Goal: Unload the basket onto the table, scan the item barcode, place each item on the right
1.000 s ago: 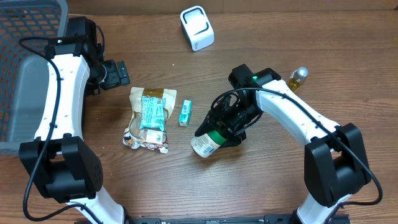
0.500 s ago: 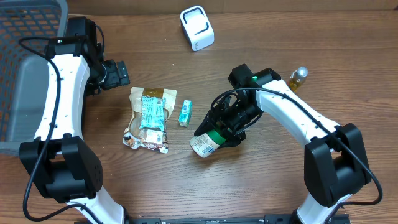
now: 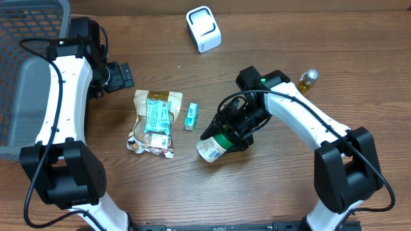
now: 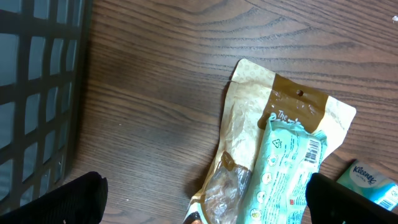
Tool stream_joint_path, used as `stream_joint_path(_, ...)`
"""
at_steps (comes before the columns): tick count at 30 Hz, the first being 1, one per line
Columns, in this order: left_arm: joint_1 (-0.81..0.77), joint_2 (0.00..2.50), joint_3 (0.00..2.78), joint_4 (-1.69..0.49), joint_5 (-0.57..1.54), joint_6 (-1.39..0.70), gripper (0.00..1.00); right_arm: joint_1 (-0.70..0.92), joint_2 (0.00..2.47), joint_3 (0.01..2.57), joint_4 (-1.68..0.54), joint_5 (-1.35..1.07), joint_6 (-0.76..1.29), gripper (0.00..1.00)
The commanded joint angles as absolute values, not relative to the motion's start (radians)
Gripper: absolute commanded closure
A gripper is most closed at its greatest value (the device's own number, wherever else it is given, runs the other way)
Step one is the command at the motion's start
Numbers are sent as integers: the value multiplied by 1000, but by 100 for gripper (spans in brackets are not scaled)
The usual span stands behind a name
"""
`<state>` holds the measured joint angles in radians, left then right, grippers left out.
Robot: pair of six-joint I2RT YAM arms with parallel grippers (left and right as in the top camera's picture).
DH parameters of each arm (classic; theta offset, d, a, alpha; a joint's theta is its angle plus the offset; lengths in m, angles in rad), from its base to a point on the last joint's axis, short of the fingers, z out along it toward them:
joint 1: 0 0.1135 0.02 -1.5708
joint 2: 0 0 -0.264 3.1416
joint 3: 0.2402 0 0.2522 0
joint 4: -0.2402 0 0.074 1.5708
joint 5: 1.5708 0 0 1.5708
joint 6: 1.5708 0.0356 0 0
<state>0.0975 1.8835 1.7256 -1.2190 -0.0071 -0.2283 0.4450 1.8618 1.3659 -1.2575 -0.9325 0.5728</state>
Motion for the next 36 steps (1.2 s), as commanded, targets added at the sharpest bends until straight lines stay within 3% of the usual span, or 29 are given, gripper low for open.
stream_joint_path(1, 91, 1877, 1721, -1218, 1, -213, 1, 443, 1859, 1395, -1258, -971, 579, 76)
stream_joint_path(36, 91, 1877, 1721, -1218, 0, -213, 0, 443, 1859, 1395, -1259, -959, 579, 75)
